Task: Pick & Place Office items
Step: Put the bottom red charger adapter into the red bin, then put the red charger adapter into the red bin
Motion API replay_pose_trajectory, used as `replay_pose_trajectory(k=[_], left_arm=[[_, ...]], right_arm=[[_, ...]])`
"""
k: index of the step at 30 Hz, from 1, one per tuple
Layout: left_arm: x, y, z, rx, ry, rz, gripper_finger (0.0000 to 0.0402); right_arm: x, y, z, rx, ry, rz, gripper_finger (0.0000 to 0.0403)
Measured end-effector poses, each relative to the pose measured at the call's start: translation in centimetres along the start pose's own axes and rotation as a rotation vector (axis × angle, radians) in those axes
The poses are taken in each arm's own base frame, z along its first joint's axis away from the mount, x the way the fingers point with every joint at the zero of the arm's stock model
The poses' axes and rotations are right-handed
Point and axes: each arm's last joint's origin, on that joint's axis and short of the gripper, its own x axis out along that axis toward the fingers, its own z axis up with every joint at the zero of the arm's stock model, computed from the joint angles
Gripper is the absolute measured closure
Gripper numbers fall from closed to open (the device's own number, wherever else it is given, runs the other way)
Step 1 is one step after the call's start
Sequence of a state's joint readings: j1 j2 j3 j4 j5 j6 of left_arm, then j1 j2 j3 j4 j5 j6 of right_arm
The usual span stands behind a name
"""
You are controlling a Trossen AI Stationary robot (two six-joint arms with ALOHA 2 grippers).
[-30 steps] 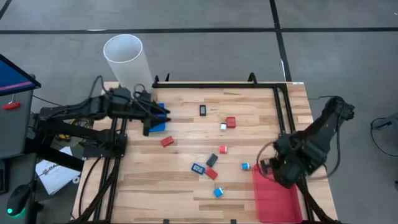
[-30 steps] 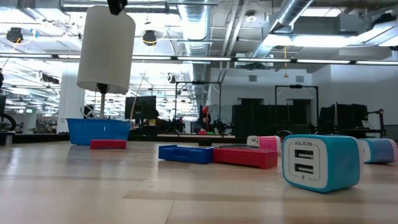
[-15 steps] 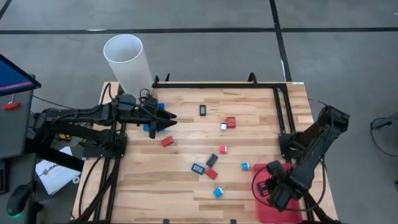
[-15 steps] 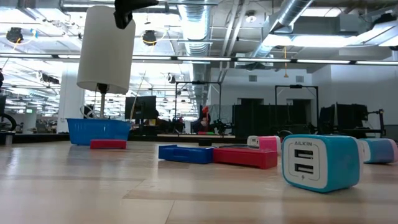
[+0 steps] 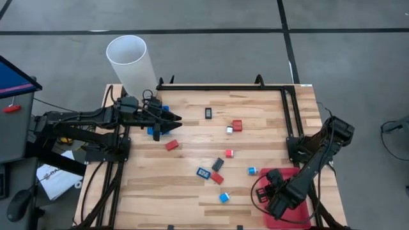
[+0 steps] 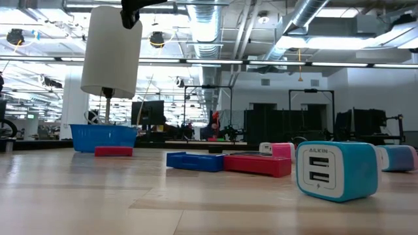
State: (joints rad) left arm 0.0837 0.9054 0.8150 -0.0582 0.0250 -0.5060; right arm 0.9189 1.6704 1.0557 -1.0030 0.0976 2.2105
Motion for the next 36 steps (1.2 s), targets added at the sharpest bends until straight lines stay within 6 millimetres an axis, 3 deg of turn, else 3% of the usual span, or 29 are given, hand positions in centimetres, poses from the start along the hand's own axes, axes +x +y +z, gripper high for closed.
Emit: replay_pose_trajectory(k=[11,18,21,31,36], left_arm=[[0.0,0.1,0.0,-0.008,-0.014,0.026,0.0225],[0.0,0.1,0.0,-0.028,-0.017,0.03,0.0224],[0.0,0.1,0.0,-0.029,-0.017,0.03,0.0222],[0.0,0.0,0.2,-0.006,-0.034,0.022,0.0223],[0.0,0.1,0.1,0.021,-0.03,0.033,0.0225]], right_arm=[[0.1,0.3,0.4,0.005,-0.038,0.019,0.0288],[-0.5,0.7,0.4,-0.03,-0.07,0.058,0.0165],[-0.9,0.9,0.4,-0.037,-0.082,0.074,0.0141],[-6.1,-0.7,2.4,-0.067,-0.213,0.059,0.0147],[-9.3,-1.6,4.5,-0.068,-0.35,0.222,0.0155]])
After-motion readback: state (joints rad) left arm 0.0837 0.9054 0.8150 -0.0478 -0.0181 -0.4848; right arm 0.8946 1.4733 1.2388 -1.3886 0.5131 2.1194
